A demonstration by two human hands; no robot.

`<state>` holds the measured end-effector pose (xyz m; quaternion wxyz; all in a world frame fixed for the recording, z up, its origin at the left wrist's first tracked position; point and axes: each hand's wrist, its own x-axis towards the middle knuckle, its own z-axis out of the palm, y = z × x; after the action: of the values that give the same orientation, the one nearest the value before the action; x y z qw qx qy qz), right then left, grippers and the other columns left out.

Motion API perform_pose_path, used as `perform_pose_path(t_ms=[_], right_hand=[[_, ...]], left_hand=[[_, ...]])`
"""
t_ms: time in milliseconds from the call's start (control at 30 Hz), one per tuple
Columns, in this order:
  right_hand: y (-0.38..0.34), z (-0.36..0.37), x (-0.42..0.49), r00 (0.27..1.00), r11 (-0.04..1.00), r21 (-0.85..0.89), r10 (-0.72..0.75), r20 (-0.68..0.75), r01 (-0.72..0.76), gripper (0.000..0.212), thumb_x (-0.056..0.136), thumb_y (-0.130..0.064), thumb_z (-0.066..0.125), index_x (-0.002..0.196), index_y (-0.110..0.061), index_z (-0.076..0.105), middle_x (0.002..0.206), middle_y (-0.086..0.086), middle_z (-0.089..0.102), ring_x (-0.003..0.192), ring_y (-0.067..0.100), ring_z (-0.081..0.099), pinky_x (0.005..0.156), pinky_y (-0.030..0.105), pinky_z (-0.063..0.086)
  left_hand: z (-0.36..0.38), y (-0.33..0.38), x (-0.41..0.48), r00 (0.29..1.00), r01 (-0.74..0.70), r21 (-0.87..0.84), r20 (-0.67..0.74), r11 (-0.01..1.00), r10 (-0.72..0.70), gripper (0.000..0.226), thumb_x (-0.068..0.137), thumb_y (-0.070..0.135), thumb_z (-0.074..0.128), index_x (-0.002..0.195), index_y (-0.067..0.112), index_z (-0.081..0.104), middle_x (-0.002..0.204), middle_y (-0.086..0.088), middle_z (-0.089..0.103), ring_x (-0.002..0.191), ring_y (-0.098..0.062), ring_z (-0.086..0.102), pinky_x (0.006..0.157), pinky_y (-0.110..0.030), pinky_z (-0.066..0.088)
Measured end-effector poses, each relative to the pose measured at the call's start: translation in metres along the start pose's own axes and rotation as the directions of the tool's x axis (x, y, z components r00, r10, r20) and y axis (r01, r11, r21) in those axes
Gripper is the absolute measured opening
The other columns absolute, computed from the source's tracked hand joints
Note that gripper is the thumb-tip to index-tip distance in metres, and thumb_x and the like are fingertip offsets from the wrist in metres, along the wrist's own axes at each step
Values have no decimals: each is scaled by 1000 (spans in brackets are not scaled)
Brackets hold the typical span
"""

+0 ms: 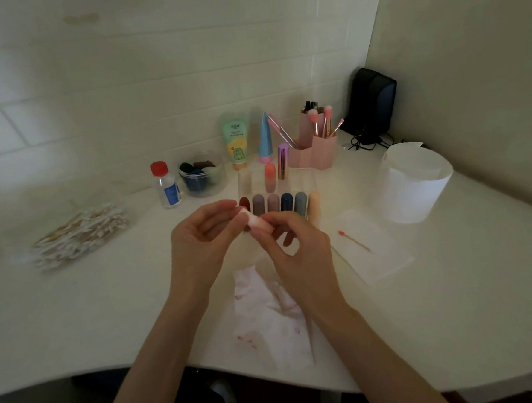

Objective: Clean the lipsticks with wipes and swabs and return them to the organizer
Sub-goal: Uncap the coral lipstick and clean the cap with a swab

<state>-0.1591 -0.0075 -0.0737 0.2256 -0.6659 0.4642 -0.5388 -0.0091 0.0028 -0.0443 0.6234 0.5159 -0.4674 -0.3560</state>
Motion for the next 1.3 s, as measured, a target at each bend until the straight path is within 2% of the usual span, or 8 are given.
perform_pose_path(t_ms=[200, 367, 600, 800, 933, 1100, 1167, 1300], right_hand=[[-2, -1, -1, 1000, 1000, 10, -16, -22, 16, 30, 90, -36, 74, 113, -17, 72, 95, -9, 70, 86, 1, 59, 80, 14, 47], [4, 3, -1, 999, 999, -33, -33, 1, 33, 33, 90, -41, 71, 114, -18, 72, 99, -7, 73, 89, -3, 60, 86, 16, 51], [9, 4, 0, 979, 993, 81, 71, 191, -88, 32, 102, -30, 55, 119, -9, 71, 93, -6, 71, 80, -1, 62, 75, 11, 49], [1, 5, 1, 985, 976, 183, 87, 151, -114, 29, 91, -31, 75, 115, -19, 64, 100, -11, 74, 89, 15, 72, 84, 28, 60], [5, 4, 1, 976, 970, 216, 62, 209, -108, 27, 99, -33, 61, 113, -12, 70, 88, -5, 75, 80, 16, 72, 75, 26, 59], [0, 6, 0, 979, 983, 146, 80, 188, -108, 23, 92, -48, 65, 109, -33, 66, 96, -20, 73, 91, 8, 70, 82, 23, 57], [1, 5, 1, 985, 981, 158, 84, 153, -108, 22, 90, -39, 73, 107, -26, 67, 95, -18, 73, 90, 9, 70, 83, 24, 58], [2, 4, 0, 982, 987, 142, 47, 182, -74, 33, 98, -42, 58, 111, -15, 72, 86, -10, 73, 82, 13, 70, 80, 26, 58]], left_hand=[[3, -4, -7, 994, 18, 20, 104, 1000, -20, 23, 89, 14, 72, 112, 20, 74, 95, 13, 78, 88, -1, 72, 76, -11, 52], [0, -10, -7, 995, -3, -7, 96, 1000, 4, 20, 93, 15, 67, 112, 12, 75, 95, 5, 78, 85, -2, 71, 77, -13, 52], [-2, -16, -5, 996, -5, 9, 88, 1000, 4, 21, 94, 10, 67, 111, 20, 73, 91, 15, 78, 80, 2, 69, 75, -11, 51], [-5, -19, -5, 997, 22, -38, 73, 999, -19, 25, 93, 16, 67, 117, 13, 73, 102, 8, 78, 92, -4, 73, 77, -13, 53], [-7, -20, -5, 995, 26, -26, 98, 999, -23, 23, 96, 16, 63, 116, 13, 73, 102, 7, 78, 92, -4, 71, 78, -14, 53], [-8, -22, -4, 993, 61, -55, 100, 997, -55, 22, 93, 24, 65, 114, 21, 73, 104, 9, 78, 99, -7, 72, 79, -14, 54], [-8, -23, -4, 993, 60, -61, 109, 996, -53, 26, 94, 23, 64, 118, 17, 72, 106, 6, 78, 101, -8, 72, 81, -15, 54], [-8, -23, -4, 993, 40, -27, 108, 999, -37, 26, 96, 23, 63, 119, 17, 72, 107, 10, 77, 101, -6, 70, 82, -17, 54]])
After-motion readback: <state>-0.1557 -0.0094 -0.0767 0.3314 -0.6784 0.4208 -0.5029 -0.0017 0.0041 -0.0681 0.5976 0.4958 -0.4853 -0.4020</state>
